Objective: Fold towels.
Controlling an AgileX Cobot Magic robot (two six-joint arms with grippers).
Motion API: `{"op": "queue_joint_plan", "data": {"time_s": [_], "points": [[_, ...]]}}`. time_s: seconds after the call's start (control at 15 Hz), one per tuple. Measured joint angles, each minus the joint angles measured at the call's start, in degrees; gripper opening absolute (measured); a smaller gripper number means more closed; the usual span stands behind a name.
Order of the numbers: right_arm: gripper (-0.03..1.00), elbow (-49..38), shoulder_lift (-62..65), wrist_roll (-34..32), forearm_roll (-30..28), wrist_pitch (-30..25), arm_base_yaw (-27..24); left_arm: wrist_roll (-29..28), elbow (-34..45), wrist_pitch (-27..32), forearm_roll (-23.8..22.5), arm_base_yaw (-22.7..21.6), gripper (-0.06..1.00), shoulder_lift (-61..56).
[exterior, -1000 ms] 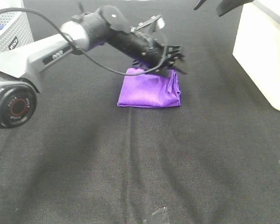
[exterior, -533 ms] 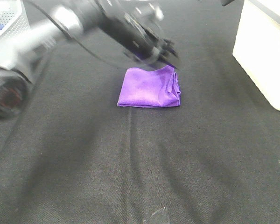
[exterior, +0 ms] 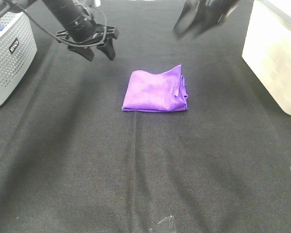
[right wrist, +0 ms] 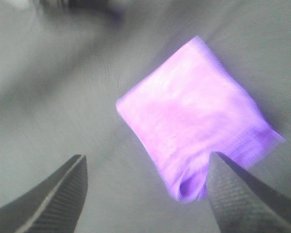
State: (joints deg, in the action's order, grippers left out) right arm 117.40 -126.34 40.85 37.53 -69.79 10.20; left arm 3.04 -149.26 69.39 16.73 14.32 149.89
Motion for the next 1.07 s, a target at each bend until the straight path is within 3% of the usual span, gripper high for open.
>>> {"op": "queue_joint_plan", "data": {"time_s": [0.13, 0.33, 0.47, 0.67, 1.07], "points": [[0.68, 0.0, -5.3, 13.2, 1.3, 0.0, 2.1, 1.1, 0.0, 0.2, -0.1, -0.1, 0.63, 0.0], [0.68, 0.0, -9.9, 22.7, 2.6, 0.0, 3.8, 1.4, 0.0, 0.2, -0.1, -0.1, 0.63, 0.0], [0.68, 0.0, -12.3, 26.3, 1.7, 0.3, 4.1, 1.4, 0.0, 0.2, -0.1, -0.1, 0.63, 0.0], [0.68, 0.0, -14.4, 28.6, -2.5, 6.0, 4.1, 1.6, 0.0, 0.3, -0.1, -0.1, 0.63, 0.0], [0.68, 0.0, -14.4, 31.1, -1.8, 12.3, 2.8, 2.6, 0.0, 0.3, -0.1, -0.1, 0.63, 0.0]]}}
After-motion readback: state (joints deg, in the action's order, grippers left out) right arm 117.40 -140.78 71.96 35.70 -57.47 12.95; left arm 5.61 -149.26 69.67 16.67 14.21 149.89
